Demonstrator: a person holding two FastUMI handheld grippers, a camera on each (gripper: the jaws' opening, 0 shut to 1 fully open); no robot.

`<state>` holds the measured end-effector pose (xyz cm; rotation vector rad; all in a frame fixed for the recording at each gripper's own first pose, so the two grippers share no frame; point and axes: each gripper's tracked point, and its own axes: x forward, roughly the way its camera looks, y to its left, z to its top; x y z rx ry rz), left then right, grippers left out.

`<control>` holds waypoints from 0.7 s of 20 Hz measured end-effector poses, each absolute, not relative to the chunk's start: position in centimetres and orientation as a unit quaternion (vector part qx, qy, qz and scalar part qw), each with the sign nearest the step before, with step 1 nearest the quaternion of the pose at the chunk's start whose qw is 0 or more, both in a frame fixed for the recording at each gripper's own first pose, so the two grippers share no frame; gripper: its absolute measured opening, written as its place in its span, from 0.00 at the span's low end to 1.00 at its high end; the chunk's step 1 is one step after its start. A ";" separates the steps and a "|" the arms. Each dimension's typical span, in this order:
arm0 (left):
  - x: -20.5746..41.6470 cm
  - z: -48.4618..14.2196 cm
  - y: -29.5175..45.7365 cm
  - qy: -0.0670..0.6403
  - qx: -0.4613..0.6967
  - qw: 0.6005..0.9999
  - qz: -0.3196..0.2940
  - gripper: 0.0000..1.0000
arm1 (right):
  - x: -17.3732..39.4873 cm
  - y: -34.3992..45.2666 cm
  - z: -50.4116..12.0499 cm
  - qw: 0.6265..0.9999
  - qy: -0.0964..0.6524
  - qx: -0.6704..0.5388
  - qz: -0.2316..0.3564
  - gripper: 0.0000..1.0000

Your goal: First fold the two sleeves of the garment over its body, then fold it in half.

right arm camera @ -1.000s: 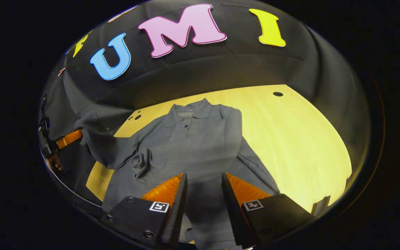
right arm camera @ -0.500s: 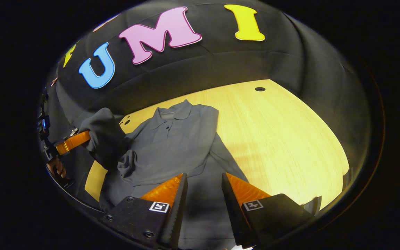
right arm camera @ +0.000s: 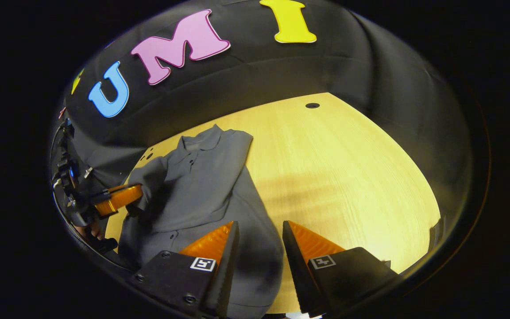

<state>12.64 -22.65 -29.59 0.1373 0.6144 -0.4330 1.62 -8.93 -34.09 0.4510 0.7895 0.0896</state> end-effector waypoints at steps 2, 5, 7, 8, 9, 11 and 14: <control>12.8 -31.7 -23.4 0.313 0.069 0.925 -0.204 0.10 | 1.7 -9.6 -34.8 0.895 0.386 0.218 0.043 0.62; 13.0 -34.7 -24.0 0.331 0.081 0.919 -0.196 0.10 | 1.8 -10.6 -35.4 0.892 0.392 0.220 0.043 0.62; 13.0 -36.1 -24.7 0.340 0.086 0.916 -0.196 0.10 | 1.9 -10.9 -35.8 0.891 0.395 0.221 0.044 0.62; 13.0 -36.5 -25.1 0.342 0.090 0.915 -0.196 0.12 | 2.0 -11.0 -35.9 0.890 0.396 0.221 0.044 0.62; 13.0 -36.7 -25.4 0.342 0.092 0.914 -0.198 0.12 | 2.0 -11.0 -36.0 0.890 0.397 0.221 0.045 0.62; 12.6 -36.8 -26.1 0.341 0.089 0.912 -0.209 0.20 | 2.0 -10.9 -36.3 0.889 0.399 0.218 0.047 0.62; 12.0 -36.3 -27.2 0.338 0.069 0.910 -0.231 0.51 | 1.9 -10.6 -36.2 0.889 0.400 0.218 0.051 0.62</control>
